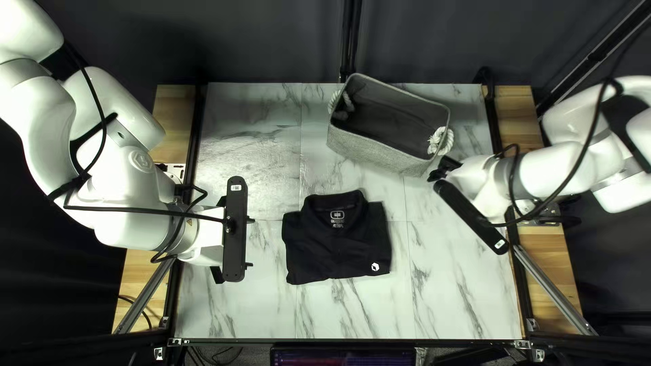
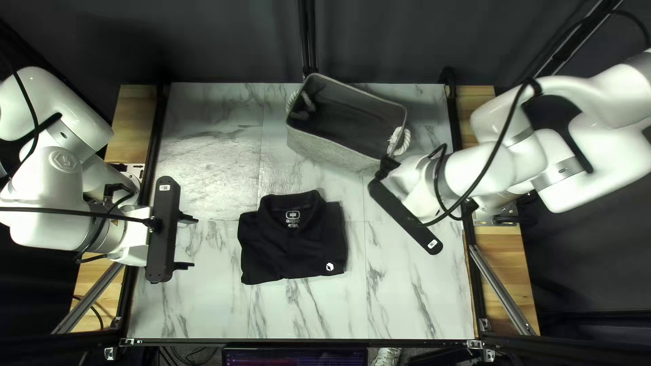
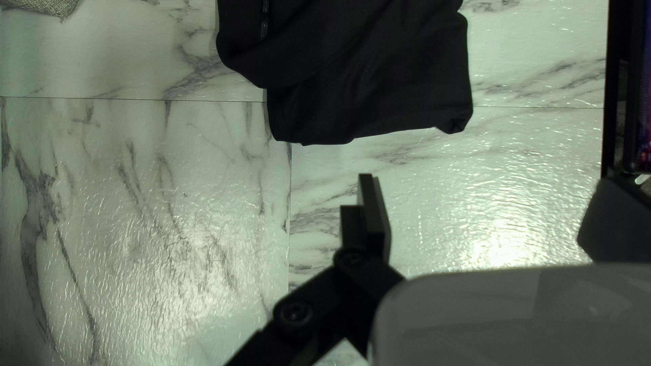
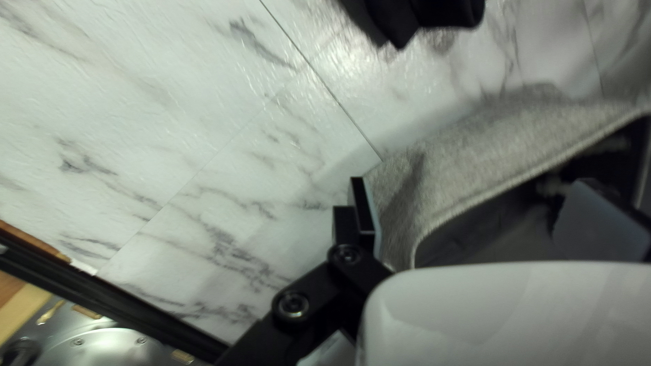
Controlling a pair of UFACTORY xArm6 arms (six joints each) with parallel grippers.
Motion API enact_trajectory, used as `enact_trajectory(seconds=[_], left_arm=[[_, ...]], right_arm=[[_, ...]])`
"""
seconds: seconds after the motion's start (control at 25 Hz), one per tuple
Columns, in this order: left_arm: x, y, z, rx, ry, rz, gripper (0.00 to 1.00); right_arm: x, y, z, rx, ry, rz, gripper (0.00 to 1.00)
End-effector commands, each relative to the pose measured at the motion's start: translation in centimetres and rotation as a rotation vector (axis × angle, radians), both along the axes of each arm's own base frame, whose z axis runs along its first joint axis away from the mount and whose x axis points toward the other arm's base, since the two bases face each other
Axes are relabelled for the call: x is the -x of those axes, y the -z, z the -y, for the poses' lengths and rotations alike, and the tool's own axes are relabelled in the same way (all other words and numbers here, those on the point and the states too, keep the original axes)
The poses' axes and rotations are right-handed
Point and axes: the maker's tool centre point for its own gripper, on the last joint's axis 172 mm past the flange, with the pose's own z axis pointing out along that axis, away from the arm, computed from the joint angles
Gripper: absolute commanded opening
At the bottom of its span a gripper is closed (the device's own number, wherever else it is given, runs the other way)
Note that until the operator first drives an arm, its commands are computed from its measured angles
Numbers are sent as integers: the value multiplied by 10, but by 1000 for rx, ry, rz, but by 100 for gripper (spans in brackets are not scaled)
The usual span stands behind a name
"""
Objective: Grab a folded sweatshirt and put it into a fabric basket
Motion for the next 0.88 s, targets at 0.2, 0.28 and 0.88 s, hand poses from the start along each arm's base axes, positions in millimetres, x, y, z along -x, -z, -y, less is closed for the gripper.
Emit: enact_trajectory(seconds=[0.2,0.28,0.88], left_arm=[[0,0,0,0,0,0,100],[0,0,0,0,0,0,100],[0,0,0,0,0,0,100]], right_arm=[[-8,9,-3,-11,-35,-16,100],[-8,9,-3,-11,-35,-16,100],[-12,33,6,-1,-25,-37,100]])
